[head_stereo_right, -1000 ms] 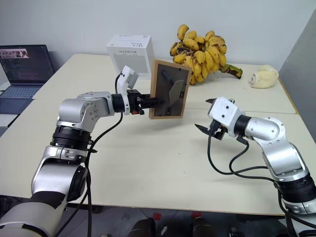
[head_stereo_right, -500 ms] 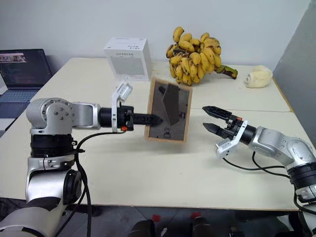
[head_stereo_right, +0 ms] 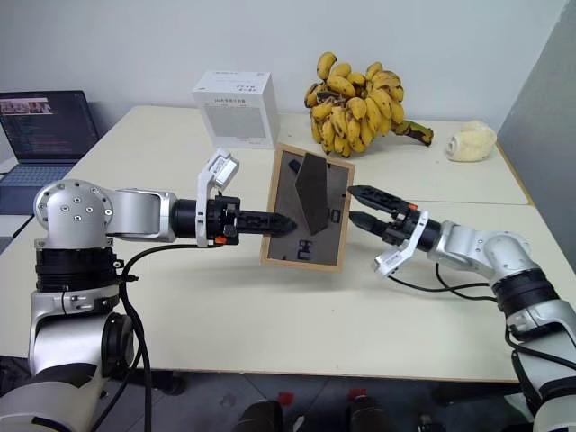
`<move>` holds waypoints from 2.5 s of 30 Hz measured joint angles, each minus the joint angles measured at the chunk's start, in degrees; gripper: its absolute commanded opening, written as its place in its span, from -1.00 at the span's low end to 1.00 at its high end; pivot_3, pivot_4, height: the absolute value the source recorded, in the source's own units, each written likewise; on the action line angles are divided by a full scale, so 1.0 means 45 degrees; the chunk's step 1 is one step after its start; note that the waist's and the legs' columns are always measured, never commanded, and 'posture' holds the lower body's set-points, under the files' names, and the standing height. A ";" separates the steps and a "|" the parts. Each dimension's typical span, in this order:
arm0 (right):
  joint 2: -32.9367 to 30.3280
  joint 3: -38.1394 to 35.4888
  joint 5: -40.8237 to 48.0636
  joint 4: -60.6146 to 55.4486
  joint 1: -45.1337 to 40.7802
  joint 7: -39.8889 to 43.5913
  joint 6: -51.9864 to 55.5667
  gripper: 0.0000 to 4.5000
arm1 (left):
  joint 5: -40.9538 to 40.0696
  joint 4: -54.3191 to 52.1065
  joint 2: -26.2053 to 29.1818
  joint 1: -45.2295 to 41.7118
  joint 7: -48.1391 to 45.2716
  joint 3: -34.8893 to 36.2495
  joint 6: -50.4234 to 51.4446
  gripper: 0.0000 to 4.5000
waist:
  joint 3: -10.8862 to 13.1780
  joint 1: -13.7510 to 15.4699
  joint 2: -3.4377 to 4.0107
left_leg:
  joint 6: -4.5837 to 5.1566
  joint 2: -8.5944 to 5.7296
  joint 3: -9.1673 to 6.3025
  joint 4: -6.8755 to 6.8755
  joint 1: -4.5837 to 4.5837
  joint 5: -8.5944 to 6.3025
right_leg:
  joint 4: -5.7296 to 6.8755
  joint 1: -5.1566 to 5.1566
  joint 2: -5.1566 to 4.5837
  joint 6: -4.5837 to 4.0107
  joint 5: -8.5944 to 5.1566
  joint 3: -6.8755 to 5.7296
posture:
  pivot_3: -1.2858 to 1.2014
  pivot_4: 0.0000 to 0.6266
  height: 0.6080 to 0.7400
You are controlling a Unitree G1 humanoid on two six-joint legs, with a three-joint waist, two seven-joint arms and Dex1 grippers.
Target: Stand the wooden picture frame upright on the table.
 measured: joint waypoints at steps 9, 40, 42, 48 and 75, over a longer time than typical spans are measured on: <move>0.0271 0.0923 -0.0474 0.1215 -0.1770 -0.1295 0.0024 0.98 | -0.2011 0.0107 0.0273 0.0013 0.1613 -0.0267 0.0001 -0.42 | 0.0000 0.0000 0.0000 | 0.0001 -0.0001 -0.0003 0.0002 0.0000 0.0000 | 0.0005 0.0001 0.0000 0.0000 0.0001 0.0000 | 0.03 -0.52 1.00; 0.0536 0.2519 -0.0982 0.2713 -0.3352 -0.4034 0.0283 -0.30 | -0.4628 0.0557 0.0502 0.0125 0.3341 -0.0517 -0.0118 -0.42 | 0.0000 0.0018 0.0000 | 0.0002 -0.0006 -0.0008 0.0003 0.0000 0.0001 | 0.0007 0.0002 -0.0001 0.0000 0.0002 -0.0003 | 0.03 -0.52 1.00; 0.0502 0.2518 -0.0965 0.2673 -0.3368 -0.4121 0.0290 -0.33 | -0.4790 0.0585 0.0530 0.0148 0.3353 -0.0525 -0.0176 -0.42 | 0.0000 0.0017 0.0000 | 0.0002 -0.0006 -0.0009 0.0003 0.0000 0.0001 | 0.0008 0.0002 -0.0001 0.0000 0.0002 -0.0004 | 0.03 -0.52 1.00; 0.0481 0.2521 -0.0955 0.2573 -0.3369 -0.4418 0.0287 -0.38 | -0.4992 0.0592 0.0719 0.0150 0.3246 -0.0624 -0.0278 -0.42 | 0.0000 0.0017 0.0000 | 0.0002 -0.0007 -0.0010 0.0003 0.0000 0.0001 | 0.0008 0.0002 -0.0001 0.0000 0.0002 -0.0004 | 0.03 -0.52 1.00; 0.0581 0.2978 -0.0919 0.2723 -0.3461 -0.3914 0.0112 -0.40 | 0.0587 -0.5508 0.3077 0.3449 -0.3113 0.0088 -0.4227 0.33 | 0.0000 -0.0238 0.0000 | -0.0003 0.0005 0.0017 -0.0024 0.0000 0.0001 | -0.0001 -0.0009 -0.0005 -0.0006 0.0000 0.0013 | 0.03 -0.52 1.00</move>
